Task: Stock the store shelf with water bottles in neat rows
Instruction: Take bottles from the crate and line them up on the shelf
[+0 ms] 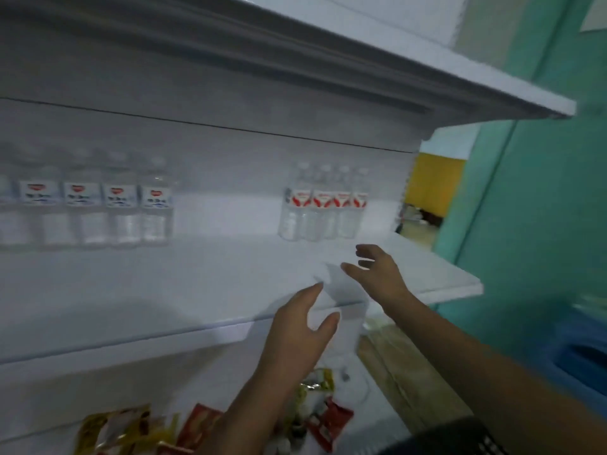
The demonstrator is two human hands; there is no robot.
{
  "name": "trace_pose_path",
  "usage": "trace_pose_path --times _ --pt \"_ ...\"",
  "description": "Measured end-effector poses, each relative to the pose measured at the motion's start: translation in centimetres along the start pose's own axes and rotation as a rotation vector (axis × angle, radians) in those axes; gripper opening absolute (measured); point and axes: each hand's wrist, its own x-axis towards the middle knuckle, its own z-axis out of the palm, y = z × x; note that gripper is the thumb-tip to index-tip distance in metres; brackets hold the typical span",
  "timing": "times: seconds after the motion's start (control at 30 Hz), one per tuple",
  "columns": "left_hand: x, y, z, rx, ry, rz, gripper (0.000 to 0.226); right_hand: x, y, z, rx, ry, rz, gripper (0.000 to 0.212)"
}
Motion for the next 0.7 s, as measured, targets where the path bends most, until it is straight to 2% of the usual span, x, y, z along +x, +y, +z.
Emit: trace_pose_path --times 0.17,0.27,0.43,0.57,0.7 --pt "-1.9 3.1 9.5 -0.08 -0.232 0.06 0.054 -6.5 8.0 -11.4 -0.014 0.276 0.186 0.053" --pt "-3.3 3.0 14.0 -0.088 -0.353 0.057 0.053 -10.2 12.5 -15.6 -0.035 0.382 0.288 0.053" --pt "-5.5 0.8 20.0 -0.064 -0.509 -0.028 0.055 -15.6 18.9 -17.6 -0.1 0.359 0.493 0.057" --pt "-6.6 -1.7 24.5 -0.025 -0.612 -0.105 0.053 -18.9 24.7 -16.0 -0.111 0.224 0.651 0.05" --pt "-7.3 -5.1 29.8 0.062 -0.713 -0.176 0.053 -21.3 31.2 -13.8 -0.1 0.13 0.754 0.053"
